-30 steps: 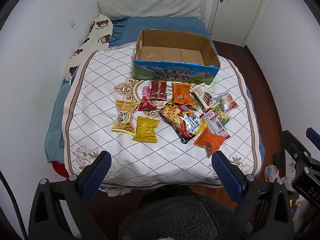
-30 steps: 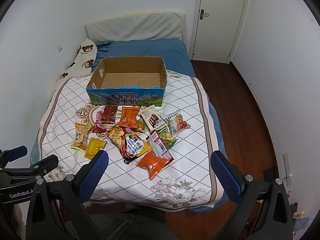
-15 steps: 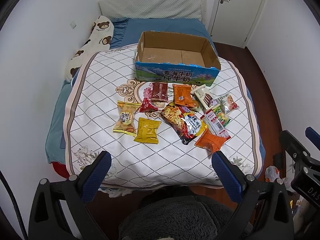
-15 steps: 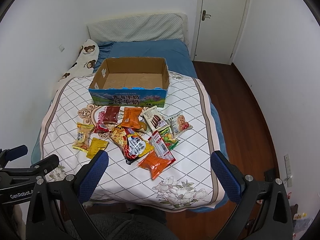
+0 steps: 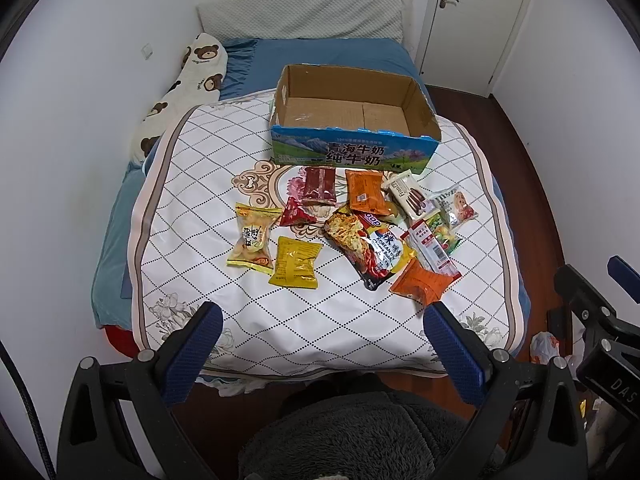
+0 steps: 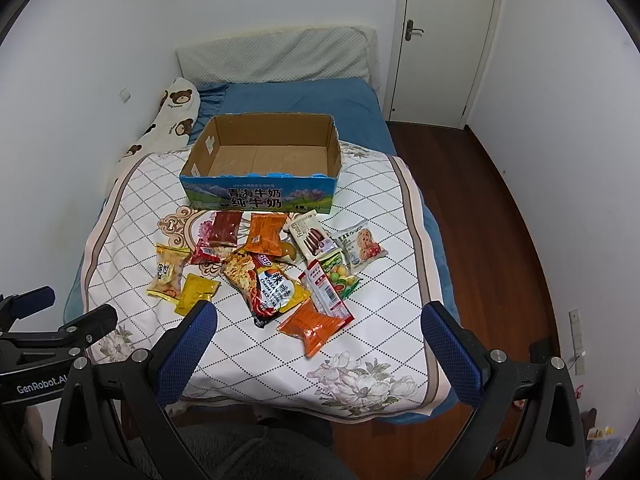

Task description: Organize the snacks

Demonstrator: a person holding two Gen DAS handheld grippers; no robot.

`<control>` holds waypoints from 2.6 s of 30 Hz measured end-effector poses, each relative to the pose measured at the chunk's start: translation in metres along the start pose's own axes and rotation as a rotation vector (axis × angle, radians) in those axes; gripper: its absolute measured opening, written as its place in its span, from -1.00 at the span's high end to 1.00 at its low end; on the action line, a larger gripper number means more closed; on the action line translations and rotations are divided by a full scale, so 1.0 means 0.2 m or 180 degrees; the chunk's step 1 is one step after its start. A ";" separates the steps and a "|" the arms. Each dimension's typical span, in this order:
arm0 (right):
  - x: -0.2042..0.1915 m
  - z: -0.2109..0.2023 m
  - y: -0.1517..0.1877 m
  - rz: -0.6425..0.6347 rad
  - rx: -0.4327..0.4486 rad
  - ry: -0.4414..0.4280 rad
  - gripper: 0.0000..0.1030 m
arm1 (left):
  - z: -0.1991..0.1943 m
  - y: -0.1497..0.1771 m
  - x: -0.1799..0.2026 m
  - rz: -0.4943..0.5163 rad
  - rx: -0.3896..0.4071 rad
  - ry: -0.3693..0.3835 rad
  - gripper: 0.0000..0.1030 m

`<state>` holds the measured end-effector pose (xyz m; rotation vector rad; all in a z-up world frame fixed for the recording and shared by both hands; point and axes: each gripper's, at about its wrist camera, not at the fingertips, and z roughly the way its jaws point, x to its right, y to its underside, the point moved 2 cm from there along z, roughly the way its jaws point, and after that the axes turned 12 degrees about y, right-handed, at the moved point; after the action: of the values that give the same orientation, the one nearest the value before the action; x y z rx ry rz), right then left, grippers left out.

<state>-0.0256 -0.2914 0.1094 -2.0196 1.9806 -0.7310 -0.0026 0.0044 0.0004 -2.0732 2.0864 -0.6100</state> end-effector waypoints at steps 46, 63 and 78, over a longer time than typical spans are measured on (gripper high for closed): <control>-1.11 1.86 0.06 -0.1680 -0.1491 -0.0603 -0.83 | 1.68 -0.07 -0.57 -0.0148 -0.1442 -0.0158 -0.23; -1.22 1.88 0.26 -0.0707 -0.2264 -0.0456 -0.70 | 1.63 0.17 -0.71 -0.0499 -0.1371 0.0076 -0.17; -1.07 1.42 0.39 -0.0121 -0.2015 -0.0499 -0.60 | 1.31 0.28 -0.74 -0.0372 -0.1201 0.0229 0.03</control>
<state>0.0527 -0.1384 -0.2122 -2.3456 2.2721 0.0810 0.0493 0.0991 -0.2863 -2.4170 2.2793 -0.3260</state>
